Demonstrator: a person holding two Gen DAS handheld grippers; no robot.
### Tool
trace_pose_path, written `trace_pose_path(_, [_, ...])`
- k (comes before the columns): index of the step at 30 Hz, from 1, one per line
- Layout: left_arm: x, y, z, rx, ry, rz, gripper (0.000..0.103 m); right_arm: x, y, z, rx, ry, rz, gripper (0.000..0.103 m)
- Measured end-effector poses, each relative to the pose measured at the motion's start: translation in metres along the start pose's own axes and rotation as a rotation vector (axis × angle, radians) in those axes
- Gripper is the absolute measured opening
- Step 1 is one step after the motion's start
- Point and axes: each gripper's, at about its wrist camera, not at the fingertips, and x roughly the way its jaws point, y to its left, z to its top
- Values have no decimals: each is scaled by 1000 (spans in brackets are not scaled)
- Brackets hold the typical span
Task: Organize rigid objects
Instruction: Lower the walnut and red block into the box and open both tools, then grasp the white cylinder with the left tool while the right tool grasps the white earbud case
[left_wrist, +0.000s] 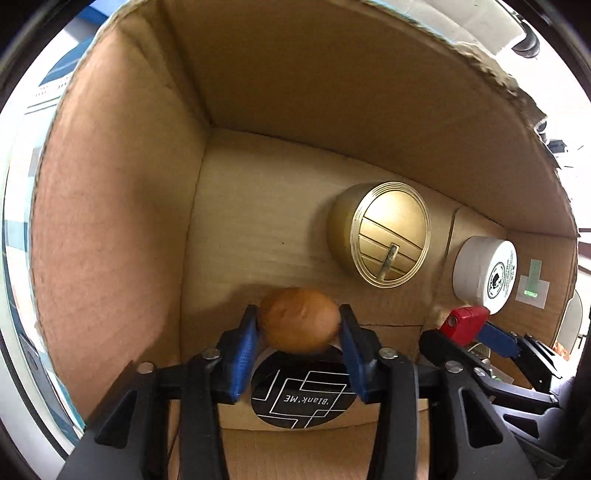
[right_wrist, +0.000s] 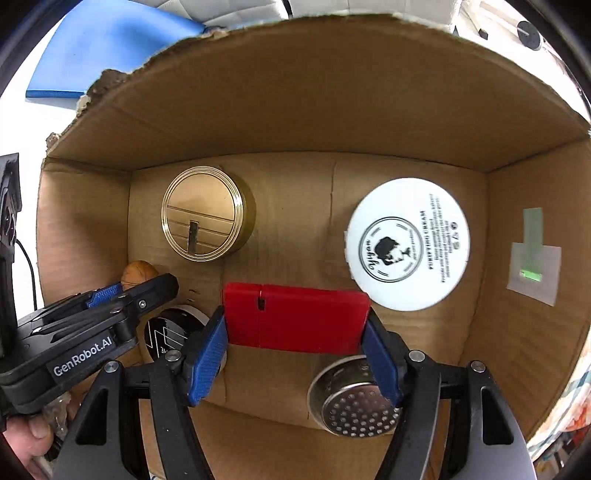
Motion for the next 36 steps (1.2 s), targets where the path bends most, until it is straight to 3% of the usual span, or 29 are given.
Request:
trace_pose_path(4, [-7,-1,-4,-19,-3,-23,55,0,-4,2,3,0,-13,73])
trace_pose_path(8, [-18,-14,-10,-9,-16,-23,66,-11,-10,0,1,-14,-25,83])
trace_pose_path(10, [-27,-21,-16,0,-35,-14,74,-18,-10,-3,-5,-25,-32,84])
trace_pose_path(12, [-38,-30,-23,7,-61,-1,92,-28,-11,-5,-14,-41,-55,89])
trace_pose_path(14, [-47,-38,-28,18,-86,36,102,-36,-14,-9,-18,-50,-81,92])
trace_pose_path(19, [-67,-51,-49,51,-138,106,103,-56,-16,-29,-35,-77,-112,103])
trace_pose_path(23, [-89,-33,-47,67,-182,113,103,-65,-8,-62,-50,-95,-114,103])
trace_pose_path(36, [-150,-49,-123,106,-324,101,103,-139,-13,-133,-78,-199,-83,103])
